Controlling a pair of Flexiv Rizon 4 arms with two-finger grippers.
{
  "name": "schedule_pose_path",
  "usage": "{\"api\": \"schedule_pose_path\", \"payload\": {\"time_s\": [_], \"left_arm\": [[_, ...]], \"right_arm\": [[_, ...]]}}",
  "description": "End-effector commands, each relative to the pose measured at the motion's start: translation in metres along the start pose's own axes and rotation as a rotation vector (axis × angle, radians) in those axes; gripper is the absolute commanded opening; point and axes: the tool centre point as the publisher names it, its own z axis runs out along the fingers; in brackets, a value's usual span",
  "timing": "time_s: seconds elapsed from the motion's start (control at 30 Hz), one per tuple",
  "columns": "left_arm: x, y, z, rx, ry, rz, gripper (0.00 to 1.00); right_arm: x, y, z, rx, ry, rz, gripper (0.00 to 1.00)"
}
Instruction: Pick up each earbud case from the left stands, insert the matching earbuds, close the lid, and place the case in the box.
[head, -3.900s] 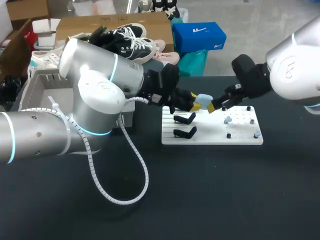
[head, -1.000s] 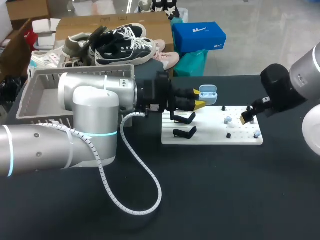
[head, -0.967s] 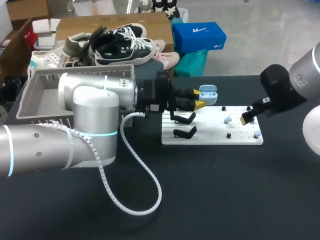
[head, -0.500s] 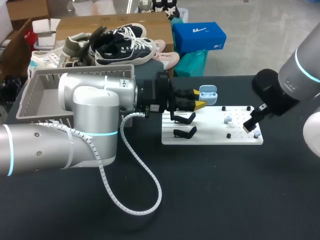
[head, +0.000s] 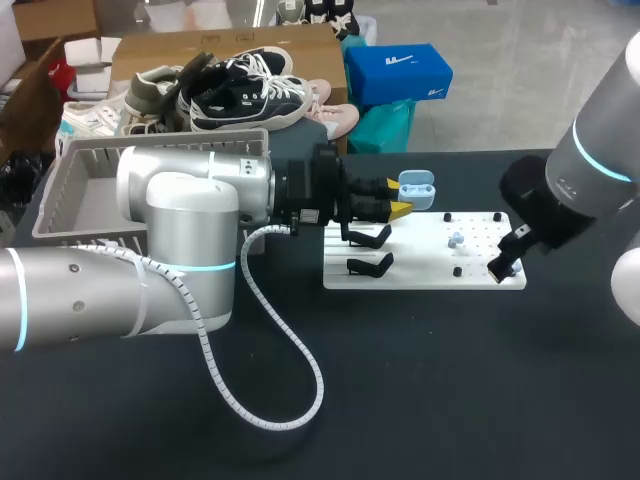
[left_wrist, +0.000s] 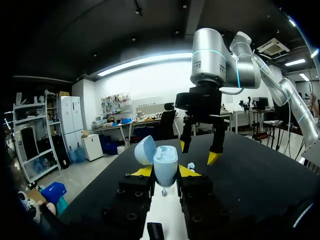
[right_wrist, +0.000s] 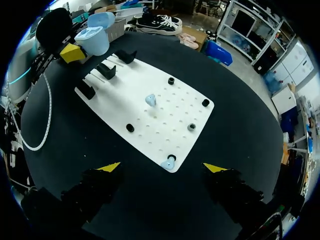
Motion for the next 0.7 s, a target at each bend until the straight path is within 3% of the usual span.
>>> {"api": "schedule_pose_path", "payload": {"time_s": [0.03, 0.3, 0.43, 0.47, 0.7], "left_arm": [[0.0001, -0.0012, -0.0005, -0.004, -0.002, 0.001, 0.0], [0.0001, -0.0012, -0.0005, -0.004, -0.002, 0.001, 0.0], [0.0001, -0.0012, -0.0005, -0.004, -0.002, 0.001, 0.0], [0.0001, -0.0012, -0.0005, -0.004, -0.002, 0.001, 0.0], [0.0001, -0.0012, -0.0005, -0.004, -0.002, 0.001, 0.0]], "right_arm": [[-0.0004, 0.0036, 0.0051, 0.067, -0.001, 0.005, 1.0], [0.004, 0.0007, 0.0094, 0.066, 0.009, 0.022, 1.0], [0.0055, -0.0013, 0.0117, 0.059, 0.014, 0.024, 0.72], [0.0057, -0.0016, 0.0121, 0.059, 0.015, 0.025, 0.59], [0.0073, -0.0016, 0.0138, 0.06, 0.022, 0.03, 0.51]]}}
